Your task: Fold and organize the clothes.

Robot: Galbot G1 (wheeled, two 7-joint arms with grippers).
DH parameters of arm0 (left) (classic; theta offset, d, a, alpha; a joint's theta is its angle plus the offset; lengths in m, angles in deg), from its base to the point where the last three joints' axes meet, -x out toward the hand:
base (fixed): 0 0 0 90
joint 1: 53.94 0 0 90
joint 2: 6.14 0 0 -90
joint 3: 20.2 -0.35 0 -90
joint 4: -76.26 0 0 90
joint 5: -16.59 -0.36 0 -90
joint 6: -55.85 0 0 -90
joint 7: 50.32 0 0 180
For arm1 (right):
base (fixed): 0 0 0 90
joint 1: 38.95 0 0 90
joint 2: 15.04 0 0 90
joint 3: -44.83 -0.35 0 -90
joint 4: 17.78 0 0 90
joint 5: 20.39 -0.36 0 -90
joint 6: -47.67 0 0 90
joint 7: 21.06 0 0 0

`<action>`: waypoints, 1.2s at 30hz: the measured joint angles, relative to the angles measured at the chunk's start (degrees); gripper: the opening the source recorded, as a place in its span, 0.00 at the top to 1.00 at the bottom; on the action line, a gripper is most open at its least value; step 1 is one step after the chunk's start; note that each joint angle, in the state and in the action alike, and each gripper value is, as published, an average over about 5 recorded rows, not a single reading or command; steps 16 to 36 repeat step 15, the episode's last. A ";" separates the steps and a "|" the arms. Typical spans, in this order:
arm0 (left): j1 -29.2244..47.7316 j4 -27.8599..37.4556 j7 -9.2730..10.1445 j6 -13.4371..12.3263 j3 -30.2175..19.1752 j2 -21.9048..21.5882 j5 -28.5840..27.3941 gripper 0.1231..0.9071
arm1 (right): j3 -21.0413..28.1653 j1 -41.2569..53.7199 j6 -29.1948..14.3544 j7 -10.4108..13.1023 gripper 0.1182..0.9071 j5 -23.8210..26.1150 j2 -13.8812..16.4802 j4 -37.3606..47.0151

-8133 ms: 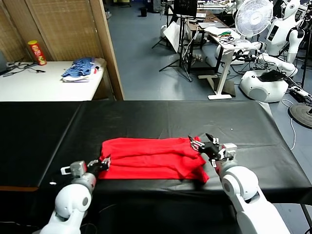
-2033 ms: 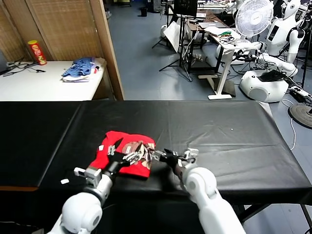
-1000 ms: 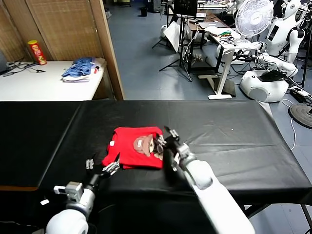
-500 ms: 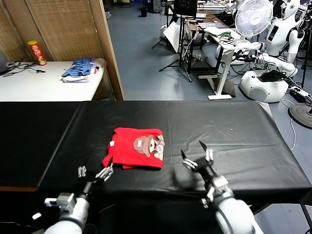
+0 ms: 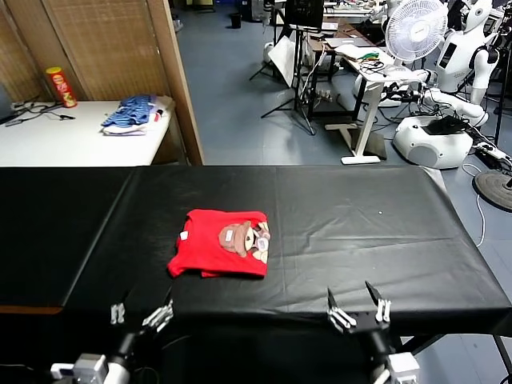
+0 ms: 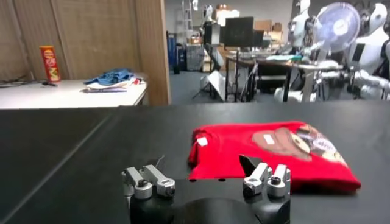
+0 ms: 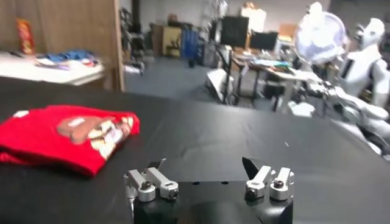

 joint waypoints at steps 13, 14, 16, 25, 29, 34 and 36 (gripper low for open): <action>-2.96 -3.23 0.27 3.68 1.26 0.21 0.85 0.14 | -0.81 -5.84 1.67 1.25 0.14 -0.20 -0.21 -3.56; -2.97 -3.25 0.25 3.69 1.26 0.22 0.88 0.14 | -0.82 -5.89 1.66 1.24 0.14 -0.20 -0.22 -3.59; -2.98 -3.26 0.24 3.70 1.26 0.22 0.91 0.14 | -0.82 -5.94 1.66 1.23 0.14 -0.21 -0.22 -3.62; -2.98 -3.26 0.24 3.70 1.26 0.22 0.91 0.14 | -0.82 -5.94 1.66 1.23 0.14 -0.21 -0.22 -3.62; -2.98 -3.26 0.24 3.70 1.26 0.22 0.91 0.14 | -0.82 -5.94 1.66 1.23 0.14 -0.21 -0.22 -3.62; -2.98 -3.26 0.24 3.70 1.26 0.22 0.91 0.14 | -0.82 -5.94 1.66 1.23 0.14 -0.21 -0.22 -3.62; -2.98 -3.26 0.24 3.70 1.26 0.22 0.91 0.14 | -0.82 -5.94 1.66 1.23 0.14 -0.21 -0.22 -3.62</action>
